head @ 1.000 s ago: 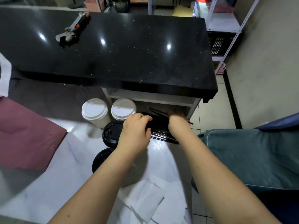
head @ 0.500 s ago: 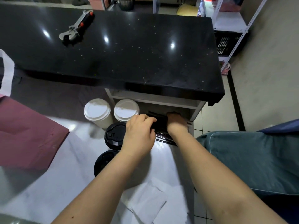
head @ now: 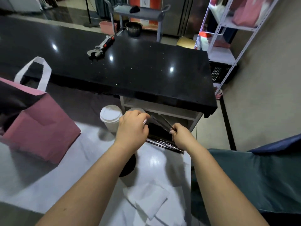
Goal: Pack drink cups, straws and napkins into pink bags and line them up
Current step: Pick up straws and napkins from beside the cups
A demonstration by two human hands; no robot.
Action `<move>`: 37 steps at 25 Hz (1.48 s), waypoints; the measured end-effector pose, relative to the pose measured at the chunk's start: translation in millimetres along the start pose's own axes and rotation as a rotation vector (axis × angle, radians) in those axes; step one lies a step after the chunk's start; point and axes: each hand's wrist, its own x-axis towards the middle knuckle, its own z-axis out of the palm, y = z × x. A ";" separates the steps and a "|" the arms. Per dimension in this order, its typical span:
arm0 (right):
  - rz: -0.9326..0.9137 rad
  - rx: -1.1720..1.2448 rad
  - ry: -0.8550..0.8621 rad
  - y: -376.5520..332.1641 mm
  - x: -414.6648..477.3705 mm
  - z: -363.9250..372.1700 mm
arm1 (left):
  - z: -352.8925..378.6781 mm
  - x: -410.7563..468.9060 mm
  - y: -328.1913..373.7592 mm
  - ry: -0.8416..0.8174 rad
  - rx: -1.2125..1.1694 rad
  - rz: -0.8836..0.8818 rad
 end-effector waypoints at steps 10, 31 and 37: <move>-0.140 -0.093 0.179 -104.5 -71.2 39.7 | -62.6 -38.3 -80.0 -0.032 0.261 0.202; -0.739 -0.772 0.470 -356.7 -107.8 107.5 | -295.1 -49.5 -283.4 0.222 0.171 0.041; -0.750 -0.619 0.377 -417.3 -89.9 140.9 | -319.0 -19.0 -364.2 -0.036 0.052 0.089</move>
